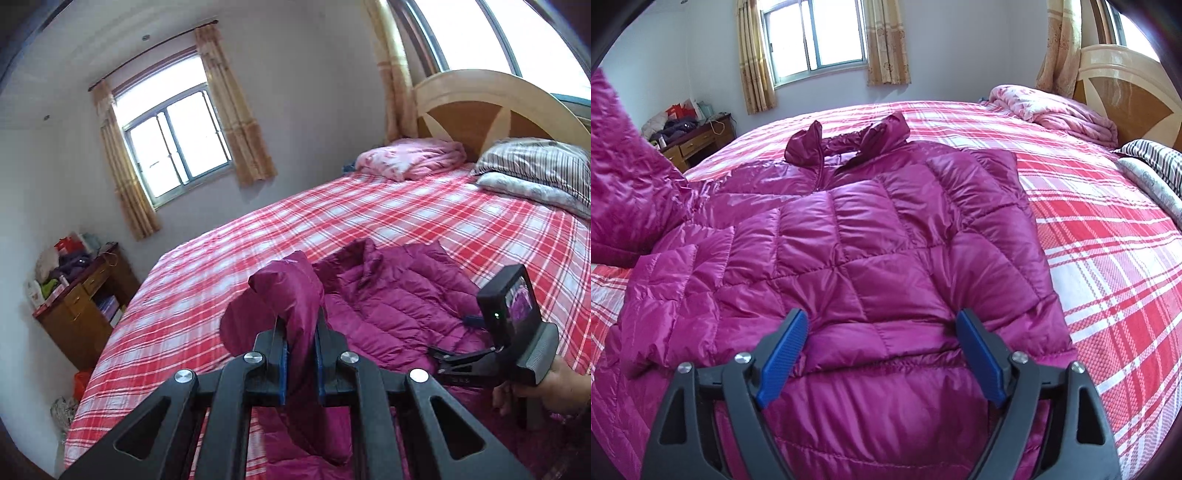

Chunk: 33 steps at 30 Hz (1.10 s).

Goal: Fold large clothes
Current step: 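Lay the sleeve across the jacket body with the left gripper and release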

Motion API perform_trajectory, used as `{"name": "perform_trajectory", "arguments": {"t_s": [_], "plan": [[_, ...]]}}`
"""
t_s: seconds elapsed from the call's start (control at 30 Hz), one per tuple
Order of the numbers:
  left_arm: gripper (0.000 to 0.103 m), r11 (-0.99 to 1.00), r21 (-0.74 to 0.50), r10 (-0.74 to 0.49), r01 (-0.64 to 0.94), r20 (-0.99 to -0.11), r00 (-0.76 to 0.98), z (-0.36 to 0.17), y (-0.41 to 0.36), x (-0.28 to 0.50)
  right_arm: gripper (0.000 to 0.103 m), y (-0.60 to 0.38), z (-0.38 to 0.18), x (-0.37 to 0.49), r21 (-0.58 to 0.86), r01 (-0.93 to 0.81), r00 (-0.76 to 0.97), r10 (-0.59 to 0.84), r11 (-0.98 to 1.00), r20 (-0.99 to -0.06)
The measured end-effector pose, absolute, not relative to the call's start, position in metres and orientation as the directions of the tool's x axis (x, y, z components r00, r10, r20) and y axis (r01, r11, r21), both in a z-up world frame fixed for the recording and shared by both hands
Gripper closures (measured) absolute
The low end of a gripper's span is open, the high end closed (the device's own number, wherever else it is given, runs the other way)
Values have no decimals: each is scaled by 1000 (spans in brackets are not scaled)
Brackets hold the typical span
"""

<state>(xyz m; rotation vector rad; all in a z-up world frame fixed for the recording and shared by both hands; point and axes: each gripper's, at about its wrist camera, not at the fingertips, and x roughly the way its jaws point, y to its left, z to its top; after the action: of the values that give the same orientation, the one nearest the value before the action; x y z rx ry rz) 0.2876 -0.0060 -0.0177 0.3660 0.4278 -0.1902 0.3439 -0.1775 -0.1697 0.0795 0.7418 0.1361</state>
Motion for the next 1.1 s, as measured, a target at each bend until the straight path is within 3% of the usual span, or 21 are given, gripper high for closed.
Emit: {"name": "perform_trajectory", "arguments": {"t_s": [0.33, 0.5, 0.6, 0.67, 0.73, 0.8, 0.9, 1.1], "plan": [[92, 916, 183, -206, 357, -549, 810, -74, -61, 318, 11, -190, -170, 338, 213, -82, 754, 200, 974, -625], [85, 911, 139, -249, 388, -563, 788, -78, -64, 315, 11, -193, -170, 337, 232, -75, 758, 206, 970, -619], [72, 912, 145, -255, 384, -533, 807, -68, -64, 309, 11, -194, -170, 336, 240, -75, 759, 212, 968, -616], [31, 923, 137, -252, 361, -494, 832, -59, -58, 306, 11, -196, -170, 336, 256, -76, 760, 223, 964, -611], [13, 940, 130, -231, 315, -434, 871, -50, -46, 303, 11, -200, -170, 335, 277, -77, 763, 236, 958, -602], [12, 954, 123, -206, 274, -397, 895, -45, -31, 304, 11, -205, -170, 334, 304, -81, 767, 254, 949, -589], [12, 977, 108, -124, 185, -419, 899, -57, -3, 320, 10, -212, -169, 333, 356, -87, 773, 288, 930, -565], [12, 994, 107, 70, -9, -578, 813, -120, 51, 363, 7, -244, -160, 322, 507, -28, 792, 329, 862, -515]]}}
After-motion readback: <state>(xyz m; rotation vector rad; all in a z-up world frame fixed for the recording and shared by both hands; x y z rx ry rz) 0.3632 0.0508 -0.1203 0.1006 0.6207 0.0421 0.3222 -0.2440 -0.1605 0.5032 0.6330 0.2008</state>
